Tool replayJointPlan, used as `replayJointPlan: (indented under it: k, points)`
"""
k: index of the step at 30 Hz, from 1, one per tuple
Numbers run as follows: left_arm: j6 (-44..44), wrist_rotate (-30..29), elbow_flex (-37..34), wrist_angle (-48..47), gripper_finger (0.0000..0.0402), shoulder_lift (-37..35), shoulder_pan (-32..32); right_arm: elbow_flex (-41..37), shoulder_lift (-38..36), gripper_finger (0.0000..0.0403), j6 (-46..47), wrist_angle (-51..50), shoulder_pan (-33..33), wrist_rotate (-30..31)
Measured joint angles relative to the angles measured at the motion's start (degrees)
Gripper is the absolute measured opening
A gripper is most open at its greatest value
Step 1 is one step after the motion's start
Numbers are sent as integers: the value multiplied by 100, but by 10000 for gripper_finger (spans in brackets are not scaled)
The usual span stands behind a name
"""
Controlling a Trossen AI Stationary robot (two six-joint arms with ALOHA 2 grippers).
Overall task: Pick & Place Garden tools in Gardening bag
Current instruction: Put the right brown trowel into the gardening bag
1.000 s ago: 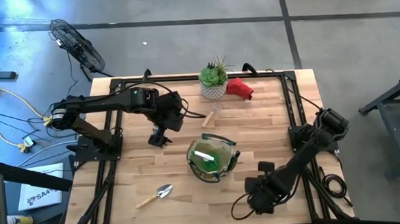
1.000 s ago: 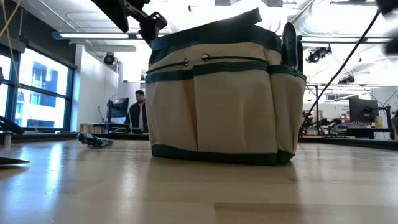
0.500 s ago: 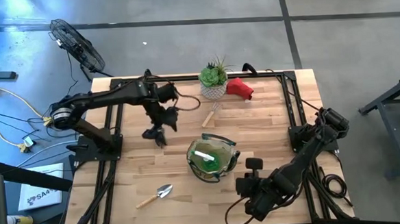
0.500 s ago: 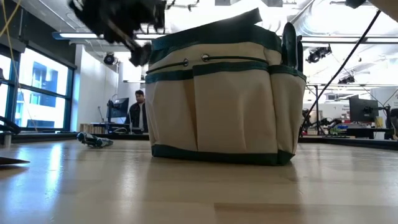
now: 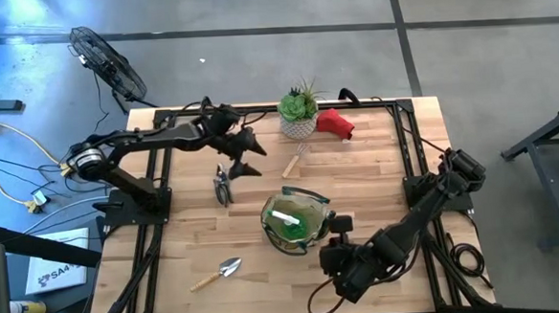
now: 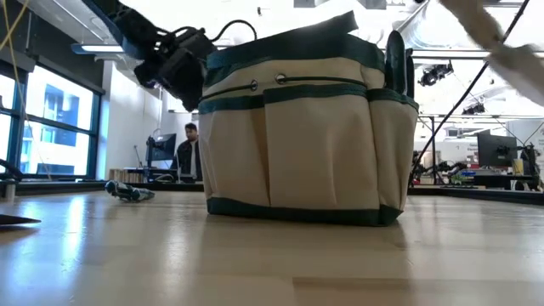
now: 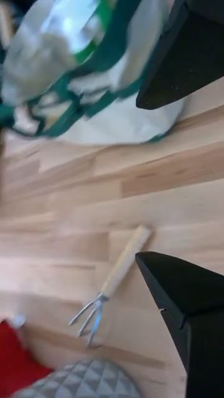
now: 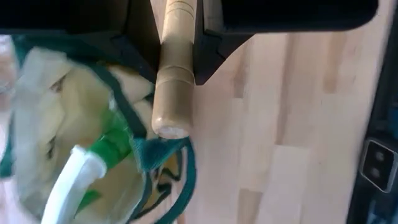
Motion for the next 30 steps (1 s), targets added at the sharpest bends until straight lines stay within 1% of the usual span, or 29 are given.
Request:
replayJointPlan:
  k: [4, 9, 12, 14, 17, 25, 30]
  points:
    - [-874, -277, -83, 864, 385, 407, -60, 0, -30, 59, -511, 459, -120, 39]
    - [-1355, 241, -82, 1247, 385, 1189, -56, 0, -28, 59, -1338, 1136, -232, 51]
    - [-1556, 467, -80, 1375, 385, 1504, -59, 0, -28, 59, -2067, 1732, -300, -21]
    - [-1692, 495, -80, 1371, 385, 1620, -59, 2, -29, 59, -2555, 2153, -368, -277]
    - [-1797, 519, -80, 1382, 385, 1677, -56, 1, -28, 59, -2924, 2320, -521, -734]
    - [-1953, 1180, -76, 1442, 385, 1678, -151, 0, -2, 59, -3557, 3054, -867, -1960]
    - [-1955, 1611, -74, 1649, 385, 1678, -417, 0, -2, 59, -4010, 3368, -1060, -2438]
